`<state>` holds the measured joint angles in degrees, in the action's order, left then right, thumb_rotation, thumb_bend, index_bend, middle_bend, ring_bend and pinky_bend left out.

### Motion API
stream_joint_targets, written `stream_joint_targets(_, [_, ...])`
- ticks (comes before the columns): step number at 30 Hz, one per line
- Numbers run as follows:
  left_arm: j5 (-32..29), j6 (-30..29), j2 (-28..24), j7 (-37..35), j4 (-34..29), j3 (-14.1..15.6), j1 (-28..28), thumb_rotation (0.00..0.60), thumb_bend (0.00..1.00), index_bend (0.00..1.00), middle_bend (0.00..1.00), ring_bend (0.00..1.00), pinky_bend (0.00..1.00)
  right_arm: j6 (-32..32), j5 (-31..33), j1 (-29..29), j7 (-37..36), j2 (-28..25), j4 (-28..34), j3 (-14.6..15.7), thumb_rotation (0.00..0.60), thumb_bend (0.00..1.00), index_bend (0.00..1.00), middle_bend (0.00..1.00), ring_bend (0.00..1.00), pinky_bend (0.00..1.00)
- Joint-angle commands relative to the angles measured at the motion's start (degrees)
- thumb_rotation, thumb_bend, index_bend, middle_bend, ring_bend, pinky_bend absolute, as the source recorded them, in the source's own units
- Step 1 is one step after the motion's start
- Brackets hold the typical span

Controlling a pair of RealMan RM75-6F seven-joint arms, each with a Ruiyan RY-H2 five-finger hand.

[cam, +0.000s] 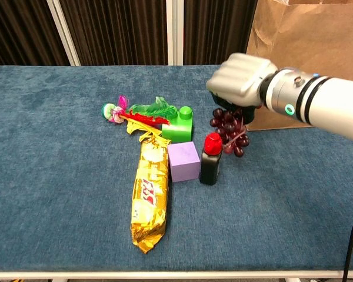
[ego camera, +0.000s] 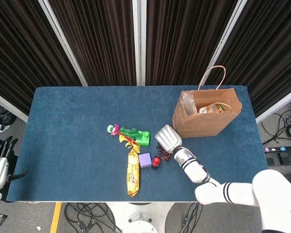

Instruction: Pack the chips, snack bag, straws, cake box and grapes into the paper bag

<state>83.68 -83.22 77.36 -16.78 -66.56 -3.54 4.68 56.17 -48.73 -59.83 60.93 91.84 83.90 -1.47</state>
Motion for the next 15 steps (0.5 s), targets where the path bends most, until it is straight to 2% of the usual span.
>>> stream_joint_targets(1, [0.18, -0.15, -0.19, 0.22, -0.4, 0.07, 0.03, 0.6, 0.09, 0.05, 0.01, 0.0, 0.12, 3.98, 1.16, -0.72, 3.55, -5.28, 7.84, -2.38, 0.6, 0.3, 0.97, 0.72, 0.67, 0.79])
stream_joint_targets(9, [0.46, -0.6, -0.73, 1.5, -2.05, 0.04, 0.13, 0.6, 0.09, 0.05, 0.01, 0.0, 0.12, 9.45, 2.47, -3.33, 6.73, -14.96, 20.28, -9.4, 0.6, 0.3, 0.97, 0.72, 0.67, 0.79])
stream_joint_targets(15, [0.72, -0.88, -1.25, 2.26, -3.1, 0.18, 0.11, 0.6, 0.09, 0.05, 0.01, 0.0, 0.12, 13.07, 3.02, -5.05, 5.44, -21.53, 26.45, -16.53, 0.6, 0.3, 0.97, 0.72, 0.67, 0.79])
